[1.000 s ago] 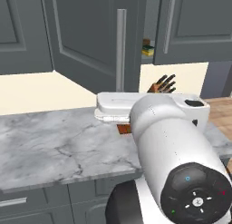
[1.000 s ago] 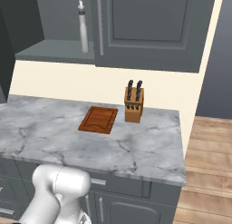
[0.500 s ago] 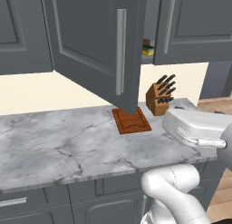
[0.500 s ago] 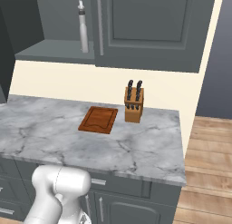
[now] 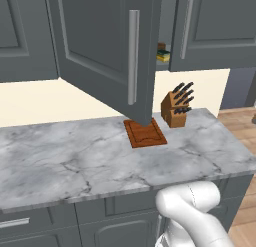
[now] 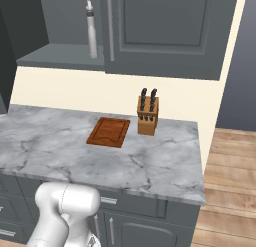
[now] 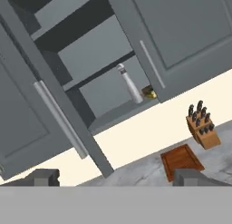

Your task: Pick the sponge and spray from the cabinet and place them on the counter.

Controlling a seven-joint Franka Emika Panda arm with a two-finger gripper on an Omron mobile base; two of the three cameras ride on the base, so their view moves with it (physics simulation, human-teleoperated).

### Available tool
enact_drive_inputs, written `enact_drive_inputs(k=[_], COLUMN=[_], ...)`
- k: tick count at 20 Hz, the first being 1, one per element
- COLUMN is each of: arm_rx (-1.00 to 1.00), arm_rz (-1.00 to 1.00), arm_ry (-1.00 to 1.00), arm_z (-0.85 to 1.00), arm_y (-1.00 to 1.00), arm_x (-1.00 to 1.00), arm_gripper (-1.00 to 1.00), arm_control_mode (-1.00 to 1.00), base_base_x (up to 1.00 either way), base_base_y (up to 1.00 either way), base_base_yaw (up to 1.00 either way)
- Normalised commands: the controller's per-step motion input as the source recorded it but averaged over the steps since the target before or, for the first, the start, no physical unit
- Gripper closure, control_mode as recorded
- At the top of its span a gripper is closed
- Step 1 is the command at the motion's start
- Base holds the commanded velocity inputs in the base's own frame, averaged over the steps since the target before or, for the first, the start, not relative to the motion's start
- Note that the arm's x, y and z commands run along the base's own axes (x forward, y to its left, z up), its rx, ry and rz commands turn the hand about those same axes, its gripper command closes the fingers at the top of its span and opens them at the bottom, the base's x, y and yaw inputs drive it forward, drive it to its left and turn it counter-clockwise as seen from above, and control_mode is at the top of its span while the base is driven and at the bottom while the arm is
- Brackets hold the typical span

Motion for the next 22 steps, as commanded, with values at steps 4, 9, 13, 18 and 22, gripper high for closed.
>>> enact_drive_inputs(k=[4, 9, 13, 18, 22], arm_rx=[0.21, 0.21, 0.09, 0.04, 0.07], arm_rz=[0.12, 0.05, 0.0, 0.0, 0.0], arm_ry=[0.09, 0.2, 0.2, 0.2, 0.02], arm_z=[0.03, -0.01, -0.35, -0.5, -0.28], arm_y=[-0.46, -0.38, -0.23, -0.07, 0.09], arm_x=[0.18, 0.62, 0.81, 0.79, 0.74], arm_gripper=[-1.0, -1.0, -1.0, -1.0, -1.0], arm_control_mode=[-1.0, -1.0, -1.0, -1.0, -1.0], base_base_x=[0.0, 0.0, 0.0, 0.0, 0.0], base_base_y=[0.0, 0.0, 0.0, 0.0, 0.0], base_base_yaw=[0.0, 0.0, 0.0, 0.0, 0.0])
